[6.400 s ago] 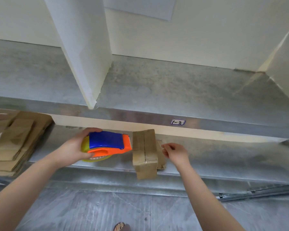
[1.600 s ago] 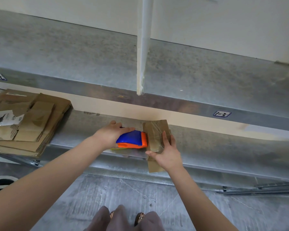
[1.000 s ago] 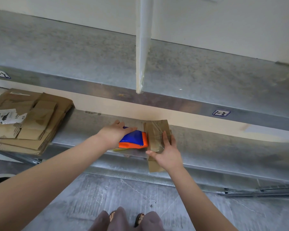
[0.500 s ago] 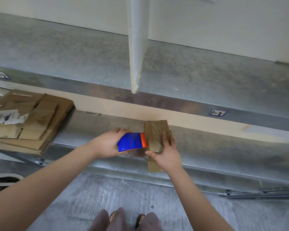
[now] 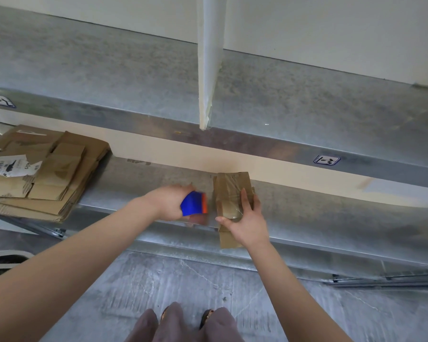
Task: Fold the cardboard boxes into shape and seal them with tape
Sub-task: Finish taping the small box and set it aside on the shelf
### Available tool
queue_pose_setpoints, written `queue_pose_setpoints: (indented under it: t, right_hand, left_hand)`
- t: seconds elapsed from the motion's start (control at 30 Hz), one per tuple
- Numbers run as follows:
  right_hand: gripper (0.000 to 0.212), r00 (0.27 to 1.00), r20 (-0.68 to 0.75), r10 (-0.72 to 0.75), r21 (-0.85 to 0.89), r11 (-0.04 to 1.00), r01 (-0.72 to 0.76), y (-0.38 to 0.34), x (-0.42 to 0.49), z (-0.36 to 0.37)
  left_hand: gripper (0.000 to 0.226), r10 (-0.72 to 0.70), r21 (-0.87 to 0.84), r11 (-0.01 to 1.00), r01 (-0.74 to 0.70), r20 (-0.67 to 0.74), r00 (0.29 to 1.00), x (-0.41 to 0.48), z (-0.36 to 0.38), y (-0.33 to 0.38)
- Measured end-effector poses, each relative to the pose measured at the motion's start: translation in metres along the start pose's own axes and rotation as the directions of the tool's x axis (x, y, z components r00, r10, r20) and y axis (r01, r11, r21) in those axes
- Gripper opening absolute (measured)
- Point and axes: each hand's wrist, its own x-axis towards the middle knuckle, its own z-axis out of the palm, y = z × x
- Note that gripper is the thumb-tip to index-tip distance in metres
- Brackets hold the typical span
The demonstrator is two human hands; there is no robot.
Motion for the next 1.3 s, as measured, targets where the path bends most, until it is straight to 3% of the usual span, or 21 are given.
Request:
queue_pose_setpoints:
  t: [0.2, 0.37, 0.57, 0.7, 0.87, 0.93, 1.0, 1.07, 1.13, 1.2, 1.3]
  right_hand:
    - [0.110, 1.000, 0.009, 0.002, 0.008, 1.000, -0.003, 0.002, 0.001, 0.001]
    - [0.112, 1.000, 0.005, 0.000, 0.020, 1.000, 0.000, 0.002, 0.002, 0.000]
    - [0.111, 1.000, -0.003, -0.011, 0.028, 1.000, 0.011, 0.002, 0.002, 0.002]
    - [0.112, 1.000, -0.011, -0.013, 0.011, 1.000, 0.013, 0.003, 0.002, 0.001]
    - [0.114, 0.999, -0.031, -0.021, 0.039, 0.999, 0.022, 0.003, -0.002, 0.000]
    - [0.116, 0.999, -0.035, -0.020, 0.048, 0.999, 0.022, 0.003, -0.006, 0.000]
    - [0.119, 0.999, -0.025, -0.025, 0.070, 0.997, 0.027, 0.004, -0.010, 0.001]
    - [0.125, 0.999, -0.006, -0.040, 0.095, 0.995, 0.040, 0.006, -0.011, 0.001]
    - [0.131, 0.998, 0.008, -0.066, 0.140, 0.988, 0.065, 0.009, -0.011, -0.001]
    - [0.132, 0.994, 0.002, -0.112, 0.189, 0.976, 0.109, 0.015, -0.010, -0.003]
    - [0.110, 0.984, -0.016, -0.176, 0.217, 0.960, 0.175, 0.027, -0.007, -0.009]
  left_hand:
    - [0.050, -0.012, -0.114, 0.994, 0.000, -0.100, 0.995, -0.008, -0.002, -0.013]
    - [0.051, -0.039, -0.074, 0.997, 0.033, -0.085, 0.996, -0.007, -0.005, -0.023]
    - [0.077, -0.121, -0.065, 0.991, 0.117, -0.048, 0.992, -0.014, -0.004, -0.060]
    - [0.108, -0.169, 0.081, 0.983, 0.167, 0.020, 0.985, -0.011, -0.016, -0.071]
    - [0.086, -0.011, 0.300, 0.953, 0.045, -0.112, 0.994, -0.008, -0.012, -0.060]
    - [0.095, -0.005, 0.371, 0.927, 0.045, -0.107, 0.994, -0.012, -0.010, -0.060]
    - [0.101, 0.075, 0.375, 0.927, 0.001, -0.189, 0.979, -0.019, -0.008, -0.050]
    - [0.096, 0.124, 0.225, 0.973, -0.060, -0.282, 0.951, -0.021, 0.002, -0.017]
    - [0.091, 0.068, -0.102, 0.990, -0.098, -0.261, 0.963, -0.015, 0.022, 0.032]
    - [0.083, -0.013, -0.356, 0.933, -0.040, -0.145, 0.989, -0.003, 0.050, 0.068]
    - [0.086, -0.084, -0.537, 0.843, 0.016, -0.103, 0.991, 0.018, 0.079, 0.085]
